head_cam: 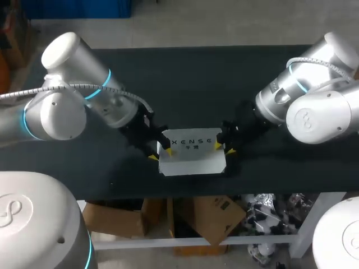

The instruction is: Assemble the packaging by folding the flat box into shape, placing the metal phone stand inside, and closing the box properly

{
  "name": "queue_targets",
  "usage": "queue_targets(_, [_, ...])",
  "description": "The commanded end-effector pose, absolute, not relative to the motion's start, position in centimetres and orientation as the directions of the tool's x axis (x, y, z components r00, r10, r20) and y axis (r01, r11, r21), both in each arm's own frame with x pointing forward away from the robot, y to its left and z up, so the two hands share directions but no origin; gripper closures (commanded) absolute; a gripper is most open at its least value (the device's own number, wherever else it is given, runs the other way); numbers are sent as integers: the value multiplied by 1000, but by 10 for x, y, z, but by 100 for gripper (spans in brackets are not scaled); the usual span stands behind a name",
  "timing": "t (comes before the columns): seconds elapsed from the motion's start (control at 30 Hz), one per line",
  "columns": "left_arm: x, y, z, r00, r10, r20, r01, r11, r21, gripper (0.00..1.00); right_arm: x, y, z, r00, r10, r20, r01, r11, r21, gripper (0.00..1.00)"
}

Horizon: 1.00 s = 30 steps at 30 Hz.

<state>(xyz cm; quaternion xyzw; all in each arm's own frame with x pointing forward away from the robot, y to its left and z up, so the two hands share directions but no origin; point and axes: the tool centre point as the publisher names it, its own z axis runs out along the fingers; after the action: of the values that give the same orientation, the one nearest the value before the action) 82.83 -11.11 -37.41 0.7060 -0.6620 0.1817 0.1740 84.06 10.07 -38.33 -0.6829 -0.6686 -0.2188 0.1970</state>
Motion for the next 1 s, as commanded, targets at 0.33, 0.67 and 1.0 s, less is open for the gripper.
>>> queue_targets(0.33, [827, -112, -374, 71, -863, 500, -997, -77, 8, 55, 839, 104, -381, 45, 804, 593, 998, -59, 3, 56])
queue_targets(0.67, [827, -112, -377, 76, -860, 505, -997, -77, 19, 54, 837, 102, -387, 51, 801, 596, 998, -60, -4, 56])
queue_targets(1.0, [828, -112, -378, 86, -862, 499, -996, -86, 24, 54, 837, 99, -393, 53, 801, 597, 998, -57, -13, 55])
